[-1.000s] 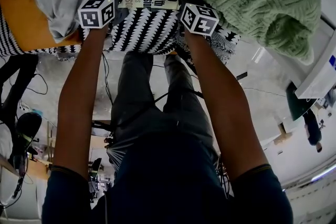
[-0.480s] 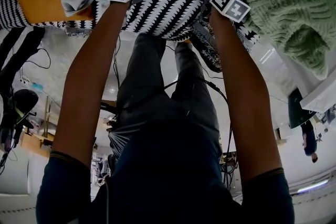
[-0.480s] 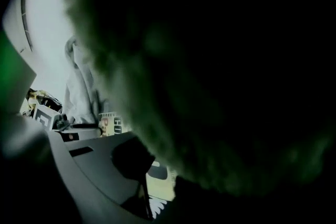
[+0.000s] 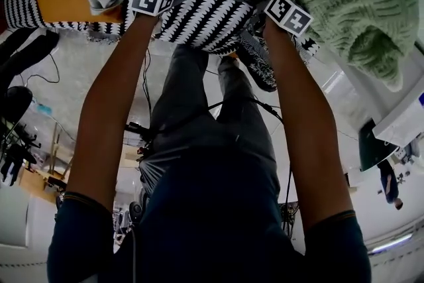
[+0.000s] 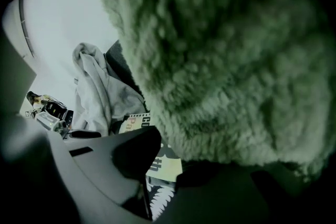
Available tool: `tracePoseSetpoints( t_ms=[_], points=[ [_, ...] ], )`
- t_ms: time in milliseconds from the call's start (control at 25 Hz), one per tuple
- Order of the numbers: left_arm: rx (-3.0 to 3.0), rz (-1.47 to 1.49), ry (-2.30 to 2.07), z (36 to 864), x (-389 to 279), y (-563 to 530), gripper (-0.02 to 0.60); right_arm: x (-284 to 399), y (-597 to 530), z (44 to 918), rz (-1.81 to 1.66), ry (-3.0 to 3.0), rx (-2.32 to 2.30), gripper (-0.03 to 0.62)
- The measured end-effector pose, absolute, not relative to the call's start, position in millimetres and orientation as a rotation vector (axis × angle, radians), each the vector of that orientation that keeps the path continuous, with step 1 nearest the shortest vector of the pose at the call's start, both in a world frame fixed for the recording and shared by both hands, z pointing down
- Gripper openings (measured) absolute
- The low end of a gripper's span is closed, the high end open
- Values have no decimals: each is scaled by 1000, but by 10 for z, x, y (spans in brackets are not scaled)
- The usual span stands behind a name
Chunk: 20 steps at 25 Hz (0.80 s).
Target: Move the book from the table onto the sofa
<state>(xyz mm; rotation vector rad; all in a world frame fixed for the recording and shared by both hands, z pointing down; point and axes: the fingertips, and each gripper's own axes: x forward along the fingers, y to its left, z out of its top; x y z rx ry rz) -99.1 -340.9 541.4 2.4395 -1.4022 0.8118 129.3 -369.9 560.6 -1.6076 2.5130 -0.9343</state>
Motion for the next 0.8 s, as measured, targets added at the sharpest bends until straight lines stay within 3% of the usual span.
tracePoseSetpoints(
  t_ms=[160, 280, 360, 800],
  points=[
    [2467, 790, -1415, 5242, -988, -3129, 185, 1329, -3461, 5440, -914, 2529, -1571, 83],
    [2548, 757, -1421, 4983, -910, -2892, 45, 1289, -3258, 5225, -880, 2572, -1482, 64],
    [2613, 728, -1421, 4787, -838, -2715, 5, 1238, -3096, 5037, -823, 2626, -1407, 26],
    [2820, 517, -1530, 3774, -514, -1724, 5, 1083, -1982, 3940, -339, 2891, -1081, 14]
  ],
)
